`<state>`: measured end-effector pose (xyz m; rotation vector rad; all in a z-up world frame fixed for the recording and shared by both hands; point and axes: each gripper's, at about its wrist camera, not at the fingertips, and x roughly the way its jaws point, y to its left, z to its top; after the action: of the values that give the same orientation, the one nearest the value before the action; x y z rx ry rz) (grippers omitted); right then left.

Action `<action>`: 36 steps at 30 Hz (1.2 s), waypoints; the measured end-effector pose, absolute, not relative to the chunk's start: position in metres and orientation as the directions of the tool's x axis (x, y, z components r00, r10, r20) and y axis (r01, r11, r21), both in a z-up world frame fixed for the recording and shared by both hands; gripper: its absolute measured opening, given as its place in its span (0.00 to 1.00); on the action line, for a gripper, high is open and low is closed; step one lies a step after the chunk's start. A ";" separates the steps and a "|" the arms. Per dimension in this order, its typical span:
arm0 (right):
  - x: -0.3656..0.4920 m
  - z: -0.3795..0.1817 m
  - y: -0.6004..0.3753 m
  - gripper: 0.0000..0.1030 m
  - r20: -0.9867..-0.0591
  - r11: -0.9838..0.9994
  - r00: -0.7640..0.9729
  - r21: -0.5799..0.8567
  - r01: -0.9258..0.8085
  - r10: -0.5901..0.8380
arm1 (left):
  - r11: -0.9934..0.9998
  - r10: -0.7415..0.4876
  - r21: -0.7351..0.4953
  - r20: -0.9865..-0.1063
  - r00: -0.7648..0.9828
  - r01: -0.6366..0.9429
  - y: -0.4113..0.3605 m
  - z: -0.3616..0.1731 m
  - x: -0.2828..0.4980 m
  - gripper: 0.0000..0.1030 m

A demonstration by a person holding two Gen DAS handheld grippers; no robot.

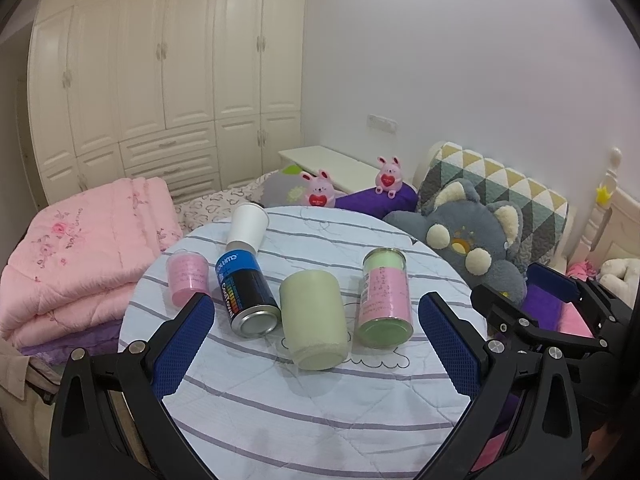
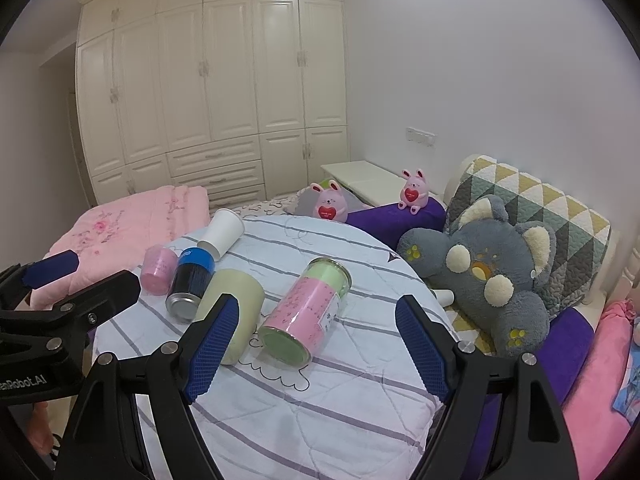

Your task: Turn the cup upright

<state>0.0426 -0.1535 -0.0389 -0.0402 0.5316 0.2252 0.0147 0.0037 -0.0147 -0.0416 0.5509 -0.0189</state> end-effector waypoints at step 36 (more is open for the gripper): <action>0.101 -0.068 -0.145 0.80 -0.575 0.976 0.793 0.050 -0.212 0.202 | 0.945 -0.088 -0.261 -0.781 0.618 -0.195 0.075 -0.079 0.113 1.00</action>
<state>0.1011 -0.1449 -0.0681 -0.0171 0.6169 0.2222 0.1126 0.0747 -0.0787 -0.3379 0.9074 0.0631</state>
